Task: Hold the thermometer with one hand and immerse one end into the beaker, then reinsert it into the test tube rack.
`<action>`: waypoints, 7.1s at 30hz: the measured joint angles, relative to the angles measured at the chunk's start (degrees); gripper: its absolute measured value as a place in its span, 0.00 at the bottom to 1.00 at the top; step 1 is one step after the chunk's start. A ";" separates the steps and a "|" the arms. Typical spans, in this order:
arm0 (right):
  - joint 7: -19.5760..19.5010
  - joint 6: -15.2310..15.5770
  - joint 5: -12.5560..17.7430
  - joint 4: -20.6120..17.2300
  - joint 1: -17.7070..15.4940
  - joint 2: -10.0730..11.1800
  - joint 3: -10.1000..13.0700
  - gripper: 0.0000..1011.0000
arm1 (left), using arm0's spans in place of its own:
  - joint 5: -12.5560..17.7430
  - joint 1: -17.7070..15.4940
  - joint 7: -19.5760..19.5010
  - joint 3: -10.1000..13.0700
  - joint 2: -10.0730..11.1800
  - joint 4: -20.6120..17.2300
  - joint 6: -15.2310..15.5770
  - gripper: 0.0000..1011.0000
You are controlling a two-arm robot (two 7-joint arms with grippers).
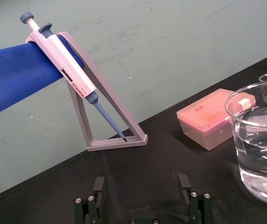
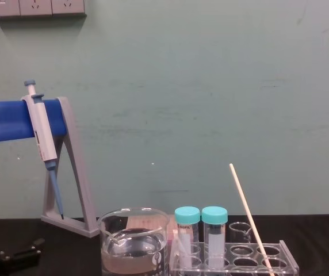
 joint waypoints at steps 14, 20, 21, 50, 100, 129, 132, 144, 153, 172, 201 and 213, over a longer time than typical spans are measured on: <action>0.00 0.01 0.00 0.00 0.00 0.00 0.00 0.99 | 0.00 0.00 0.00 0.00 0.00 0.00 0.00 0.99; 0.00 0.01 0.00 0.00 0.00 0.00 0.00 0.99 | 0.00 0.00 0.00 0.00 0.00 0.00 0.00 0.99; 0.00 0.01 0.00 0.01 0.00 0.00 0.00 0.99 | 0.00 0.00 0.00 0.00 0.00 0.00 0.00 0.99; 21.34 26.58 20.80 -14.67 3.99 3.57 8.24 0.99 | 0.00 0.00 0.00 0.00 0.00 0.00 0.00 0.99; 23.47 31.12 19.25 7.04 22.85 -8.07 -4.63 0.99 | 0.00 0.00 0.00 0.00 0.00 0.00 0.00 0.99; 22.89 30.96 15.81 11.33 23.60 -12.94 -1.97 0.73 | 0.00 0.00 0.00 0.00 0.00 0.00 0.00 0.99; 23.42 30.94 15.73 12.02 23.90 -13.33 -1.90 0.62 | 0.00 0.00 0.00 0.00 0.00 0.00 0.00 0.99; 24.20 30.54 15.11 12.96 24.52 -14.09 -1.68 0.24 | 0.00 0.00 0.00 0.00 0.00 0.00 0.00 0.99; 24.32 30.46 14.78 13.21 24.49 -14.18 -1.32 0.05 | 0.00 0.00 0.00 0.00 0.00 0.00 0.00 0.99; 25.05 27.36 15.15 12.42 23.14 -14.05 0.44 0.05 | 0.00 0.00 0.00 0.00 0.00 0.00 0.00 0.99; 26.34 11.51 19.96 -6.17 12.68 -9.70 8.47 0.05 | 0.00 0.00 0.00 0.00 0.00 0.00 0.00 0.99; 30.93 7.57 20.05 -5.43 15.65 -11.51 4.28 0.05 | 0.00 0.00 0.00 0.00 0.00 0.00 0.00 0.99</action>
